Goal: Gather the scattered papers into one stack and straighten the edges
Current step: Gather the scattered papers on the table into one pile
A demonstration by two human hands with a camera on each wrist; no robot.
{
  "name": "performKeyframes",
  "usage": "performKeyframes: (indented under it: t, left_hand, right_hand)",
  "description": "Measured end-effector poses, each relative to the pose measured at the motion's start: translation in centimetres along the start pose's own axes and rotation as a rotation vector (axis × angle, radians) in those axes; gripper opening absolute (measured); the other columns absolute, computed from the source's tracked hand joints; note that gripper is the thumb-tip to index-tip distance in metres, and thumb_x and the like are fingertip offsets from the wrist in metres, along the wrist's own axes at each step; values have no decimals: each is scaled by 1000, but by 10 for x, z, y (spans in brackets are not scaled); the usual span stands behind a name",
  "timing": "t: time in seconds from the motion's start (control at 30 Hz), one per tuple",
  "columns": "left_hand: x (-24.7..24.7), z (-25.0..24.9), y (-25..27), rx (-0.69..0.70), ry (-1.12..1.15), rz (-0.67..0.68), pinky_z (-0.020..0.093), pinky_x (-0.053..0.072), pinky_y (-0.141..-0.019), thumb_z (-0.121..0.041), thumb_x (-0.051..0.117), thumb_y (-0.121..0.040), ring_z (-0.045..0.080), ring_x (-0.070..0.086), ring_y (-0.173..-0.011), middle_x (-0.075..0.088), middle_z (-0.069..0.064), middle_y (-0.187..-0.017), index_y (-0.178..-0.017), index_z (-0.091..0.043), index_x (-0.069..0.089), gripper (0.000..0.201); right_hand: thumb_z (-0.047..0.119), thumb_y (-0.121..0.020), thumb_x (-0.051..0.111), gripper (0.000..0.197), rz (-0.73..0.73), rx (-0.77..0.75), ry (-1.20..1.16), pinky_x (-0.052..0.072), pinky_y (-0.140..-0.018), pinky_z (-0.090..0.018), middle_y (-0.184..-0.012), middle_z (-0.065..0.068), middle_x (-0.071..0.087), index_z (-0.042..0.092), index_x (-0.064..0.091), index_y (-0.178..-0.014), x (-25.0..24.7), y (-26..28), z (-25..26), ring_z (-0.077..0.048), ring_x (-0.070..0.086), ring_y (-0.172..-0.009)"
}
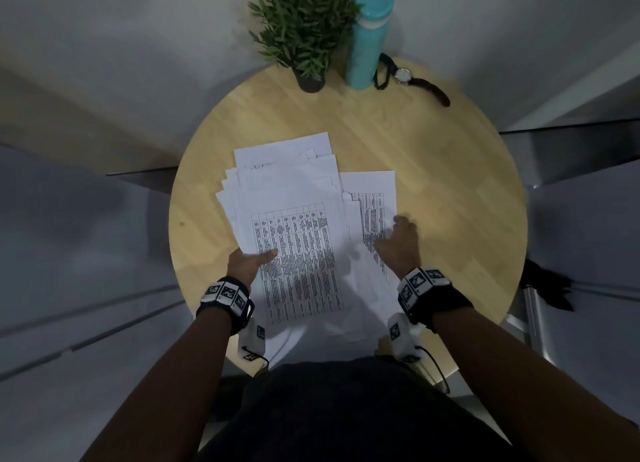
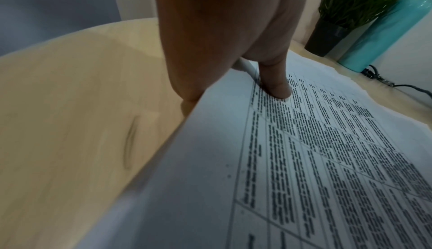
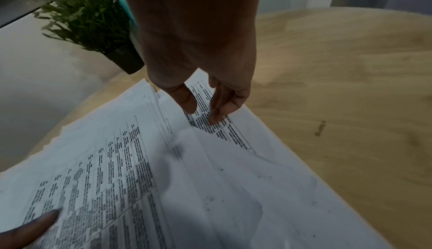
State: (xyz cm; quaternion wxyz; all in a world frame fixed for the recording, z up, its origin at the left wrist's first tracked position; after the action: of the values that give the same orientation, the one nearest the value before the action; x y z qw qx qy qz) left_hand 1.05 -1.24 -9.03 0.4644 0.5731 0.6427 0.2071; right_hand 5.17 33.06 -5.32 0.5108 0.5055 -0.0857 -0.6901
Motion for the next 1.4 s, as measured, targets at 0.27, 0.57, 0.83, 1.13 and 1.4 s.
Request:
performKeyframes:
  t: [0.27, 0.57, 0.83, 1.13, 1.4]
  left_hand:
    - [1, -2, 5, 19, 14, -5, 44, 25, -115, -24, 85, -74, 34, 31, -143, 34, 21, -154, -145, 9, 28, 97]
    - [2, -4, 5, 10, 21, 29, 46, 24, -116, -30, 88, -69, 34, 30, -144, 33, 20, -155, -147, 7, 25, 106]
    - [-9, -2, 7, 36, 28, 18, 48, 26, -116, -33, 88, -67, 35, 31, -143, 35, 21, -154, -146, 6, 28, 107]
    - [-3, -4, 9, -1, 83, 93, 42, 25, -113, -53, 91, -50, 28, 38, -140, 47, 12, -148, -136, -1, 52, 107]
    - [22, -6, 14, -66, 236, 290, 56, 21, -117, -88, 67, -50, 28, 27, -147, 32, 3, -157, -151, -23, 33, 125]
  right_hand:
    - [16, -74, 71, 73, -209, 149, 83, 34, -105, -50, -135, -24, 34, 0, 33, -135, 4, 18, -11, -43, 37, -122]
    - [24, -79, 68, 42, 50, 11, -14, 48, -77, -29, -110, -15, 67, 5, 56, -115, 19, 6, -14, -27, 63, -91]
    - [14, -87, 64, 33, -317, -323, -125, 51, -76, -30, -106, -16, 67, 2, 59, -117, -108, 9, 41, -26, 65, -92]
    - [24, -76, 80, 54, -147, -371, -304, 54, -87, -35, -118, -5, 65, 10, 56, -122, -122, 6, 63, -21, 63, -104]
    - [11, -94, 52, 59, 293, -216, 75, 44, -67, -31, -111, -17, 63, 5, 24, -146, 30, 31, 27, -31, 63, -94]
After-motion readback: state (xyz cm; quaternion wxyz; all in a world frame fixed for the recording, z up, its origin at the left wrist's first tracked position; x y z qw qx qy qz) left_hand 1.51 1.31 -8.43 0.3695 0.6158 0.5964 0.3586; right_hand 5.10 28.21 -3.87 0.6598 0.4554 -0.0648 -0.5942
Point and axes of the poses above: each hand's wrist, its own y-axis away from the middle knuckle, its own x-axis out of the palm, z = x × y, the point moved 7 cm from there along -y, towards the middle knuckle
